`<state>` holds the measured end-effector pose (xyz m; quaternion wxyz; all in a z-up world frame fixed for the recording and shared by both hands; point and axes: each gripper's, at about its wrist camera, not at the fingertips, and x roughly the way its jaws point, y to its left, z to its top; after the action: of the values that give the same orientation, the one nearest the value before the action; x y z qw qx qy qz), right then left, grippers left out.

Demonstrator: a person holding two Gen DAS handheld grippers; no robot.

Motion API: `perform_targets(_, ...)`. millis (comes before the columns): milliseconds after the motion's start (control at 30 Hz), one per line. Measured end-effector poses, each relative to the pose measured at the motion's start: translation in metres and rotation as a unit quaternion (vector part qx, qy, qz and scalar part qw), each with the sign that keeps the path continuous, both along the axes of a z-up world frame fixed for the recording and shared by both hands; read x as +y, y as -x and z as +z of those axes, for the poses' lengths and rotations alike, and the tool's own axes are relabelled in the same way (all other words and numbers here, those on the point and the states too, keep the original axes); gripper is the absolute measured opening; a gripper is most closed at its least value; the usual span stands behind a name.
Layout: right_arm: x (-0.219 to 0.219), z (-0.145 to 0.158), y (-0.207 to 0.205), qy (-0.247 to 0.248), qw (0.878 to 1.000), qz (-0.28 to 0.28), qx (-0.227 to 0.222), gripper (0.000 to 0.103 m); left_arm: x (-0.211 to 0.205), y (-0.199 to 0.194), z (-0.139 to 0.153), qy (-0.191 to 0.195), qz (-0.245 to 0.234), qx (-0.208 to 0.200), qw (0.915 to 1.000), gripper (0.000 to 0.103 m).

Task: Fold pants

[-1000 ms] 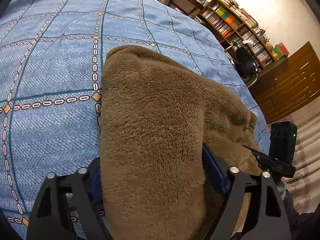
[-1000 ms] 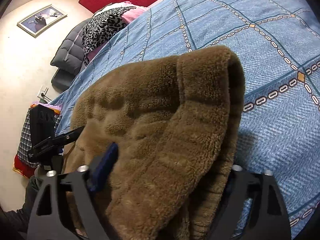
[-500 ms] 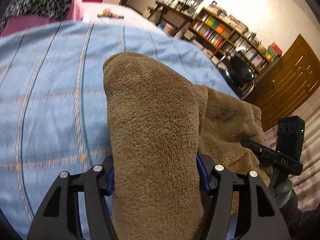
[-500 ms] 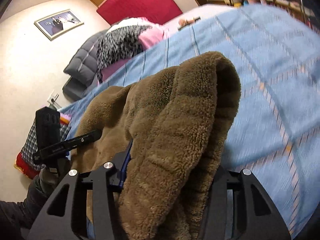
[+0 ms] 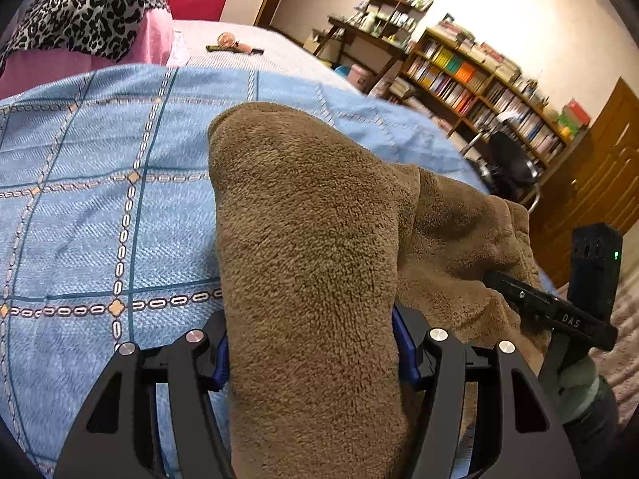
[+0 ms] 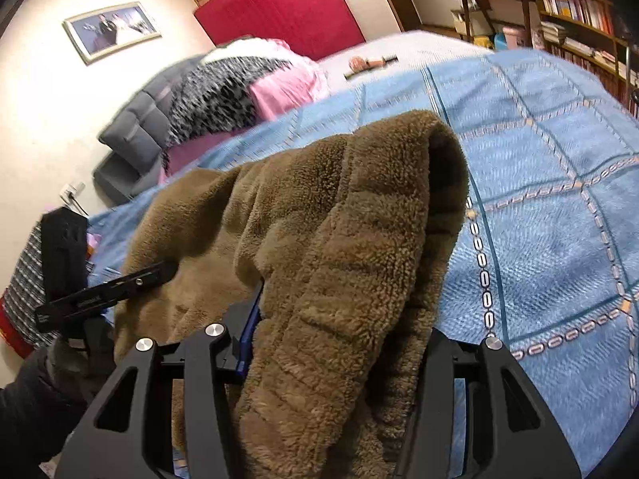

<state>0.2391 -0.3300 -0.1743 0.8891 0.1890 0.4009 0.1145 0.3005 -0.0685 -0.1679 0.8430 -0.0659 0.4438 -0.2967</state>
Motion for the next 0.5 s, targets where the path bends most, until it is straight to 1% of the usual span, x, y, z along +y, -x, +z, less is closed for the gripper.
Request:
perform_targets(67,-0.005,-0.012,-0.005,0.007,1.0,-0.01,0.008,0.057,-0.002,-0.002,-0.011,-0.008,0.003,0.001,1.0,0.066)
perform_targets(133,-0.006,-0.012,0.0,0.023,0.999,-0.025,0.004,0.069,-0.002,-0.001,-0.014,-0.013,0.001,-0.004,0.9999,0.069)
perform_targets(167,-0.006,-0.009,0.005,0.033,0.999,-0.032,-0.002,0.07,-0.002,0.0,-0.014,-0.015,0.001,-0.005,0.9999,0.07)
perform_targets(233,-0.007,-0.004,0.014,0.049,0.998,-0.045,-0.007,0.071,-0.001,0.001,-0.013,-0.029,0.007,-0.008,0.9995,0.082)
perform_targets(300,-0.007,0.005,0.026,0.066,0.996,-0.062,-0.017,0.071,0.001,0.006,-0.007,-0.042,0.016,-0.019,0.9988,0.083)
perform_targets(333,-0.006,0.011,0.034,0.09,0.993,-0.078,-0.022,0.071,0.002,0.01,-0.004,-0.051,0.02,-0.028,0.9981,0.083)
perform_targets(433,0.007,0.024,0.059,0.13,0.986,-0.092,-0.046,0.071,0.001,0.03,0.011,-0.097,0.036,-0.081,0.9914,0.083)
perform_targets(500,0.017,0.025,0.069,0.157,0.982,-0.097,-0.045,0.071,-0.002,0.041,0.017,-0.106,0.036,-0.098,0.9889,0.083)
